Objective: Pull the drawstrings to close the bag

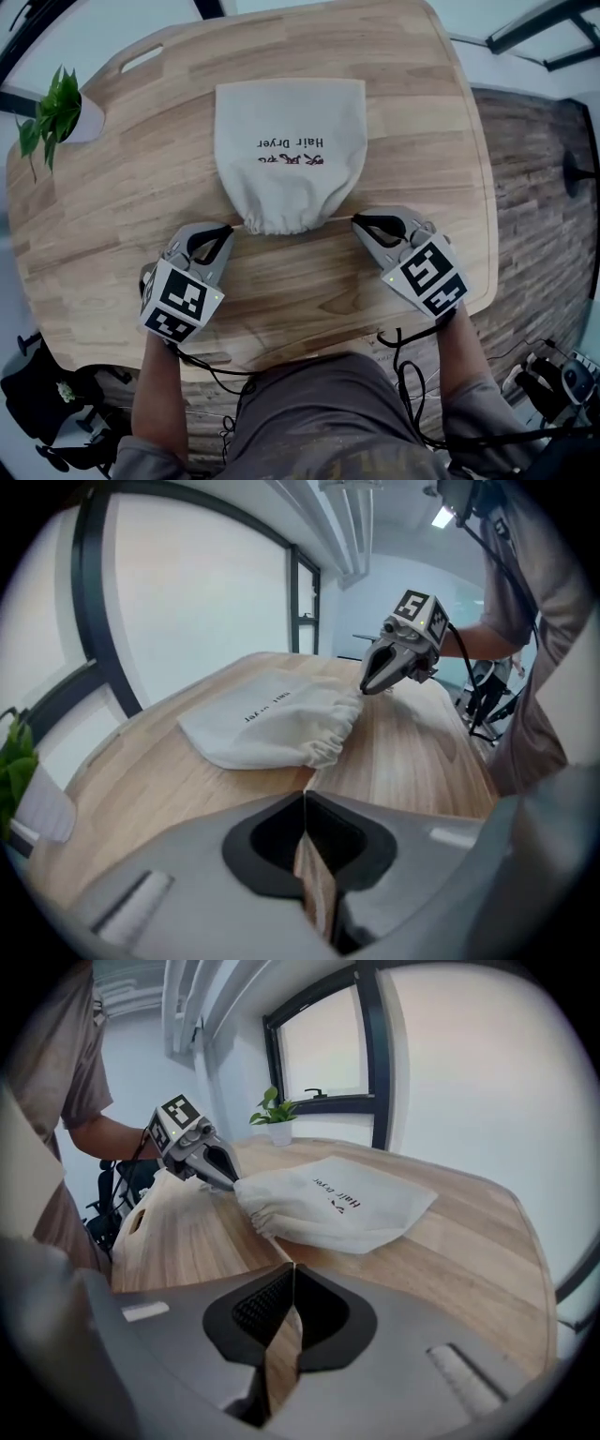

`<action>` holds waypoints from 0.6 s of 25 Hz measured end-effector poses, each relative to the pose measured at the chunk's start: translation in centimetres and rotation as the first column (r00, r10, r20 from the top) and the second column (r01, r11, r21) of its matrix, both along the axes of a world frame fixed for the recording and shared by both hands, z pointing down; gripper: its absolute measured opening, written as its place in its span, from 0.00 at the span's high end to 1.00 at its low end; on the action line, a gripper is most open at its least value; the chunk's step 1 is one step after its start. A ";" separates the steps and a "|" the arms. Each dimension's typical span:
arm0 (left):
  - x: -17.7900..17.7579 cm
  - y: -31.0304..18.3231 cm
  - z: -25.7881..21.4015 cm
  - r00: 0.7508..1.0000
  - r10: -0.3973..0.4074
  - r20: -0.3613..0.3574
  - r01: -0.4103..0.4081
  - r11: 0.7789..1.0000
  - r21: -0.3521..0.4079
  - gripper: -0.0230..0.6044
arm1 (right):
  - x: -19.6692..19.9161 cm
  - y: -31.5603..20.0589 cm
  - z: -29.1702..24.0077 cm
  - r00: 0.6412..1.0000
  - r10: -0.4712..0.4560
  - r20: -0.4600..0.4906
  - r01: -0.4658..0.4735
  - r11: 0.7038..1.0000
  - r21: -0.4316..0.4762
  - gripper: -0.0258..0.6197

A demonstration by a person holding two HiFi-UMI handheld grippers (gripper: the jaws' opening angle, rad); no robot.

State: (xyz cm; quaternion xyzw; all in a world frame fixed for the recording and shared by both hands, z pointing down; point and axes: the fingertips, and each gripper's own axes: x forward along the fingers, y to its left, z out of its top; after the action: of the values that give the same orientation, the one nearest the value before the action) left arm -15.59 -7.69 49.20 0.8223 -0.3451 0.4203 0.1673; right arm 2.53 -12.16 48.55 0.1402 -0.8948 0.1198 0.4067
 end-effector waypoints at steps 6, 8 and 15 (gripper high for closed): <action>-1.6 -3.4 -5.5 0.989 -0.144 0.014 0.139 0.971 0.192 0.95 | -0.5 -2.3 -4.8 0.981 0.124 0.147 -0.129 0.991 0.020 0.91; -1.8 -4.1 -7.9 0.986 -0.164 0.001 0.159 0.957 0.241 0.95 | -0.5 -3.2 -7.5 0.970 0.154 0.188 -0.166 0.985 0.052 0.91; -1.8 -5.9 -19.3 0.976 -0.209 -0.055 0.212 0.875 0.436 0.95 | -0.1 -5.6 -19.3 0.925 0.170 0.339 -0.247 0.949 0.198 0.91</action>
State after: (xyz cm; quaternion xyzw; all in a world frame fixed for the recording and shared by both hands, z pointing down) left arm -17.36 -13.57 29.90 0.7979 -0.5176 0.3082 0.0233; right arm 2.41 -17.80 29.24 0.2615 -0.9360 0.0762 0.2228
